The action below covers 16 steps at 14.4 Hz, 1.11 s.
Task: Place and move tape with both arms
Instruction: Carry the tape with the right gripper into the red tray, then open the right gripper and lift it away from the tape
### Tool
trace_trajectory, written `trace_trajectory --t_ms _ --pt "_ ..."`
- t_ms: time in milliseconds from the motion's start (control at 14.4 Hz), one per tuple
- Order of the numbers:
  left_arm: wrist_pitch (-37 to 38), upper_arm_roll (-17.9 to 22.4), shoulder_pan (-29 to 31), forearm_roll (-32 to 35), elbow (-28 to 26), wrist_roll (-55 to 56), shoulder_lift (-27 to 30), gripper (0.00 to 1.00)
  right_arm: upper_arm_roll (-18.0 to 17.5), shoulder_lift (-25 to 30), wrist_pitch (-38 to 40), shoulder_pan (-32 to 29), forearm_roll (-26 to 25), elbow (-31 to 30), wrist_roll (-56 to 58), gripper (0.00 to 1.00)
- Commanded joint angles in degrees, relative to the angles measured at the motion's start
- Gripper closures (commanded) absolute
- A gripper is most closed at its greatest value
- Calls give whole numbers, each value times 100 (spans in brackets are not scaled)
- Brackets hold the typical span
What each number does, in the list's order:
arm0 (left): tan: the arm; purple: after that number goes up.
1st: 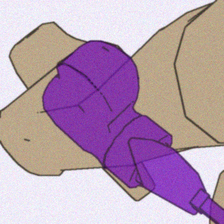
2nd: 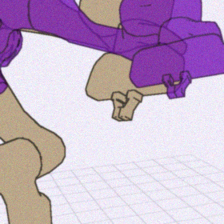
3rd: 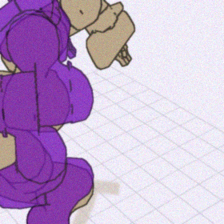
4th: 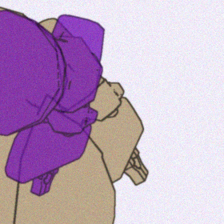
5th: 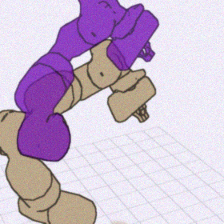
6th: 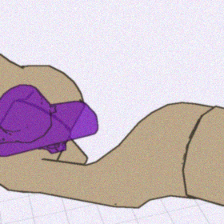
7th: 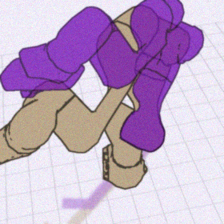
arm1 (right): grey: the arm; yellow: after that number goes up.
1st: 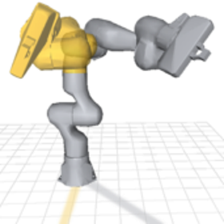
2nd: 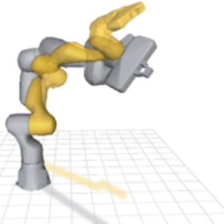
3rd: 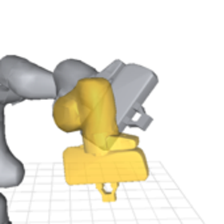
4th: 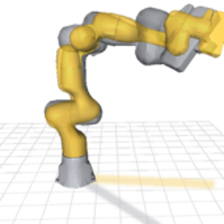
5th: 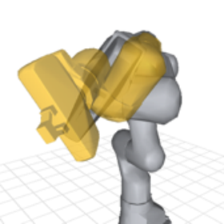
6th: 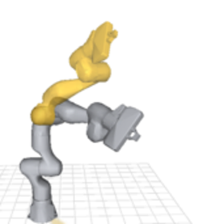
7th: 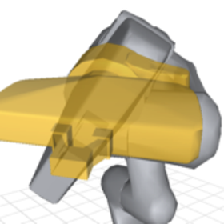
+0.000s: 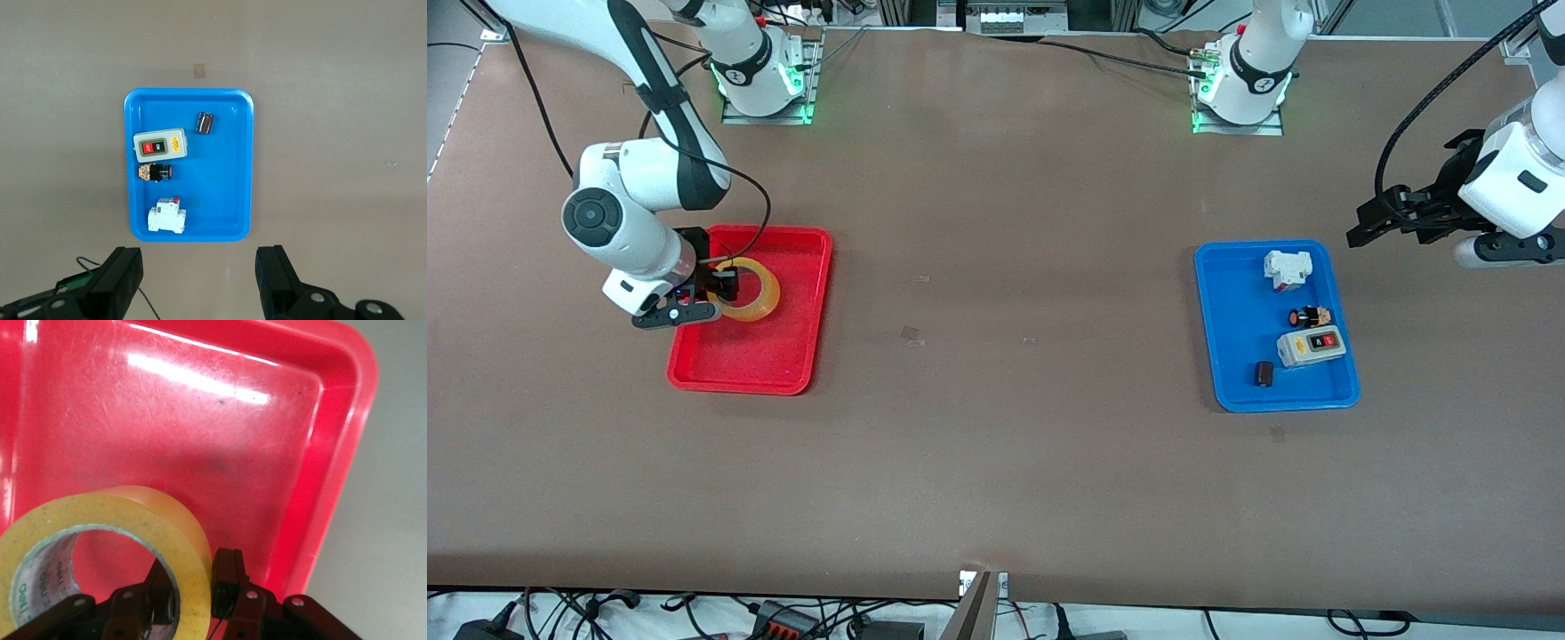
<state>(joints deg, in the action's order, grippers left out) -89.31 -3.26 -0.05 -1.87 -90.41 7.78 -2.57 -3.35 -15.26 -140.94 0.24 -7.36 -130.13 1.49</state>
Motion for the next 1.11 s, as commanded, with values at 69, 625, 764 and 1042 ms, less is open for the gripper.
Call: trace_trajectory --t_ms 69,625,764,1042 --pt "46 -43 57 3 -144 -118 169 0 -96 -266 -573 -129 41 -56 211 94" --pt "63 -52 49 3 -144 -110 161 0 -96 -250 -699 -138 50 181 167 3" --pt "81 -52 40 3 -144 -110 161 0 -78 48 -296 -182 59 356 167 3" --pt "90 -52 49 3 -135 -110 161 0 -78 575 1320 -165 111 1269 115 2"
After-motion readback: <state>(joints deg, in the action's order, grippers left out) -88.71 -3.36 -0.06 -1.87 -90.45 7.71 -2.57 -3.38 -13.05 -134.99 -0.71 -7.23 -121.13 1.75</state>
